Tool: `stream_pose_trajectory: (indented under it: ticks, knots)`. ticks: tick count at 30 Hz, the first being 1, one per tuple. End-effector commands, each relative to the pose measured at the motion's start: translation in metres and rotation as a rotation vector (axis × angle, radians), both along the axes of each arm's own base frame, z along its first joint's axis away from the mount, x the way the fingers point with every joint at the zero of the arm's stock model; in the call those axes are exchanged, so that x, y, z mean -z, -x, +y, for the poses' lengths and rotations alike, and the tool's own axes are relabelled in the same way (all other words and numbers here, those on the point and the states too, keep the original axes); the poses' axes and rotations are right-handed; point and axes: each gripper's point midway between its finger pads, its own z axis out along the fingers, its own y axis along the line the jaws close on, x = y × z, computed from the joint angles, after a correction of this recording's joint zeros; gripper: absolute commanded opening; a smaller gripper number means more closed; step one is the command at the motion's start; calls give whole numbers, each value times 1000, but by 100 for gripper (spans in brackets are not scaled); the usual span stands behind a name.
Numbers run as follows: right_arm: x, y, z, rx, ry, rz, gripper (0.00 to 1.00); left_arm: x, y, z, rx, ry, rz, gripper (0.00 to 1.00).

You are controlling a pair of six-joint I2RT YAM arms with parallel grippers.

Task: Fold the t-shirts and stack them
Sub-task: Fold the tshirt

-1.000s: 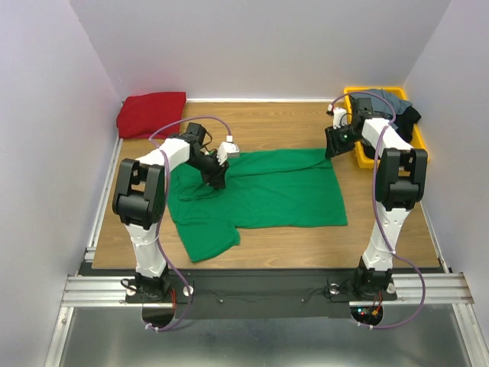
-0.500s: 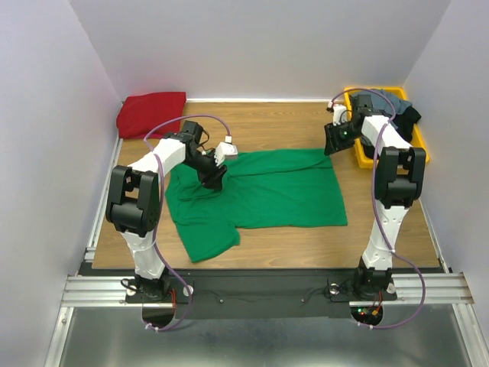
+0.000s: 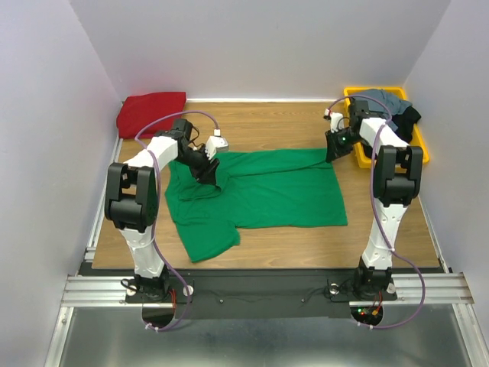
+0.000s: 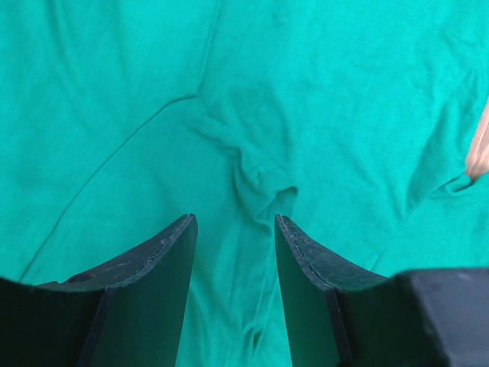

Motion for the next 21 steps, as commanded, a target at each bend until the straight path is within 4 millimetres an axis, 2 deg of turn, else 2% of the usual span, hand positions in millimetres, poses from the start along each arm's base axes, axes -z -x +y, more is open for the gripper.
stream_pose_trajectory:
  ticks: [1,4,8,10,13,14,17,20,21]
  knots:
    - [-32,1,5,-36,-2,-72,13,-14,-5,-2,-10,31,-23,57]
    - [-36,10,4,-58,8,-74,1,-14,-5,1,-21,32,-17,57]
    - [-36,33,0,-140,45,-75,0,-16,-7,7,-39,31,-23,57]
    - [-30,46,-5,-197,85,-72,2,-17,-8,9,-52,36,-18,57]
    - [-19,58,-15,-255,151,-62,13,-19,-9,12,-70,42,-13,57]
    - [-16,59,-21,-258,185,-54,26,-19,-9,12,-72,47,-10,57]
    - [-22,49,-29,-253,231,-78,45,-23,-13,14,-102,55,-14,57]
    - [-43,26,-29,-201,232,-135,47,-32,-28,18,-164,55,-67,57]
    - [-48,21,-24,-191,203,-148,48,-36,-39,18,-220,67,-85,57]
